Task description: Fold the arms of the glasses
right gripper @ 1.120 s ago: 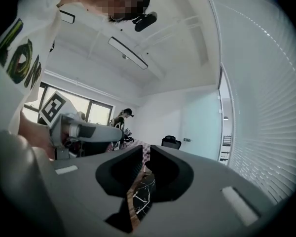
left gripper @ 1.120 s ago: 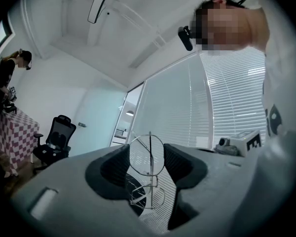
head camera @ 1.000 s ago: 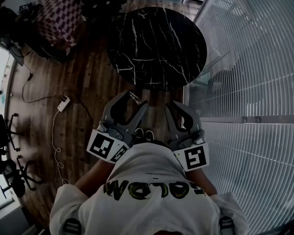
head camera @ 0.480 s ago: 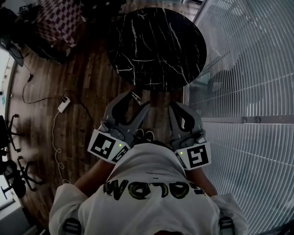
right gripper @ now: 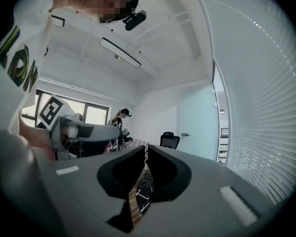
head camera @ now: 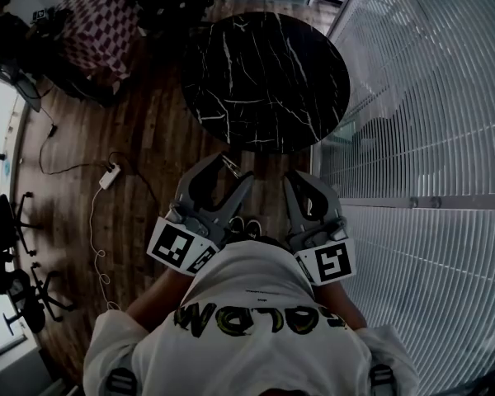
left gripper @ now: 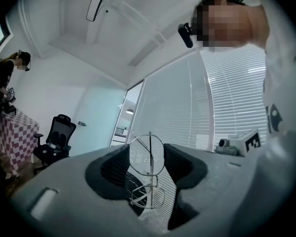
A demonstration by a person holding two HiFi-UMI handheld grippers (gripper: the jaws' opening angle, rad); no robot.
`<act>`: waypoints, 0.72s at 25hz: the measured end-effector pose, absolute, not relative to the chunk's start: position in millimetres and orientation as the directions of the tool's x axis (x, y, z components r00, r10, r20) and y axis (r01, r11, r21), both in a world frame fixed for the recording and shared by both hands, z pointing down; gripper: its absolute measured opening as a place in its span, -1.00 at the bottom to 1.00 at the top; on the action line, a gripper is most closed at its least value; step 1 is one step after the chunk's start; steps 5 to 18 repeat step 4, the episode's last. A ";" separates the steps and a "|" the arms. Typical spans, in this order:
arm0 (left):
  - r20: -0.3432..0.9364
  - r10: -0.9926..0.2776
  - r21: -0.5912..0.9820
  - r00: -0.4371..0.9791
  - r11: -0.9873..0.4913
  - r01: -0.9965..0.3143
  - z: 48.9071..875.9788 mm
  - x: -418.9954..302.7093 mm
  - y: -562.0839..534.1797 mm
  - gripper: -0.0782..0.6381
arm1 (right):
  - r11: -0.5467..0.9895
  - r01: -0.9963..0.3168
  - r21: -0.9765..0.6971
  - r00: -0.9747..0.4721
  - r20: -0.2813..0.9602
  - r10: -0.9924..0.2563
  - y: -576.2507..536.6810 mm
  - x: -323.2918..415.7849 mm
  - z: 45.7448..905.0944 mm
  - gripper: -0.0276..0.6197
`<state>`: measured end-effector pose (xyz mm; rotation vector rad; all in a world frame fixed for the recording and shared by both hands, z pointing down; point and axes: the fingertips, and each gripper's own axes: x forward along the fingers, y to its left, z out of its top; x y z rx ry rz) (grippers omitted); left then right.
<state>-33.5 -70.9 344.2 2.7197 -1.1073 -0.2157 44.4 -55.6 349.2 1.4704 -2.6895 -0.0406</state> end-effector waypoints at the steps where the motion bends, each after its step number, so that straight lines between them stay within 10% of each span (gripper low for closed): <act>1: -0.062 -0.702 0.237 0.710 -0.701 -0.673 343.8 -34.1 -70.5 -0.17 | 0.542 -0.837 0.071 -0.539 0.060 -0.840 -55.7 44.2 349.9 -0.84; 18: -0.067 -0.700 0.244 0.711 -0.702 -0.669 341.7 -35.7 -69.5 -0.17 | 0.548 -0.832 0.086 -0.544 0.068 -0.836 -56.0 42.5 349.8 -0.84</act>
